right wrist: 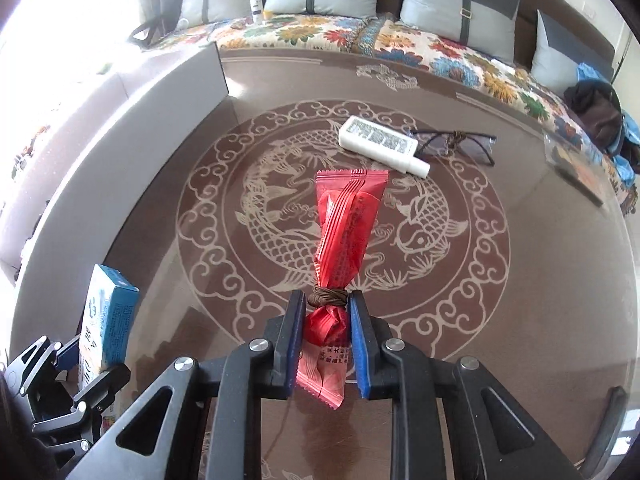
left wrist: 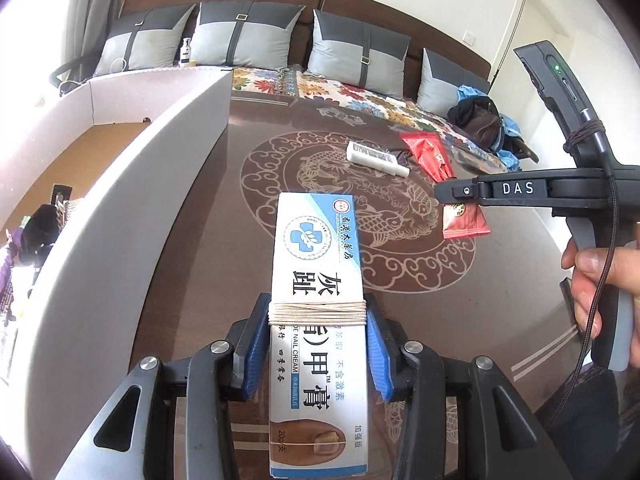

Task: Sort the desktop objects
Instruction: 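Grasp the red candy bag with the right tool while the left tool carries the box toward the bin, then open both tools over the bin to drop the box and candy bag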

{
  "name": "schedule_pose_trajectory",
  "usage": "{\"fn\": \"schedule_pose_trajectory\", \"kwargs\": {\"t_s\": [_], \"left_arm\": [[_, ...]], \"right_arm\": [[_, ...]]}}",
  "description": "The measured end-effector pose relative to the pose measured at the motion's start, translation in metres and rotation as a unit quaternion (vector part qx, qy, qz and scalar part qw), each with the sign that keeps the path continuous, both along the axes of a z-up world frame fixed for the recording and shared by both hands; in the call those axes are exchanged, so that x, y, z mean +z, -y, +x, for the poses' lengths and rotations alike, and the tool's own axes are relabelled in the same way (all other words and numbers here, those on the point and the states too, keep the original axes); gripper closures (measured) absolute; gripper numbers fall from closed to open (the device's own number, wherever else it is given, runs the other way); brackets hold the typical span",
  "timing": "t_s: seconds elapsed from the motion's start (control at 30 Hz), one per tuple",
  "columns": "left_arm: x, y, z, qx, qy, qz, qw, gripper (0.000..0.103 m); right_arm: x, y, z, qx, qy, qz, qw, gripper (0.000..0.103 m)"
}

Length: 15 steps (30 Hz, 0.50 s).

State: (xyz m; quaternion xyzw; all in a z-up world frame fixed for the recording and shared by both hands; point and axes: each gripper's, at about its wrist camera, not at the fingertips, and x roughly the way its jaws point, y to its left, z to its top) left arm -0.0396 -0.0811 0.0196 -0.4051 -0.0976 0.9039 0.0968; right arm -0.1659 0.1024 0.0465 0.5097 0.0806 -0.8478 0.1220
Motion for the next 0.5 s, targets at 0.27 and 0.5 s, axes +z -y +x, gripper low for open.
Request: {"fn": "schedule_pose_trajectory", "kwargs": {"t_s": [0.27, 0.5], "left_arm": [[0.083, 0.11, 0.01, 0.092, -0.056, 0.021, 0.994, 0.06], [0.062, 0.238, -0.01, 0.202, 0.015, -0.009, 0.9793, 0.06]], "right_arm": [[0.098, 0.108, 0.007, 0.105, -0.079, -0.08, 0.988, 0.08], [0.101, 0.249, 0.022, 0.213, -0.068, -0.134, 0.965, 0.08]]}}
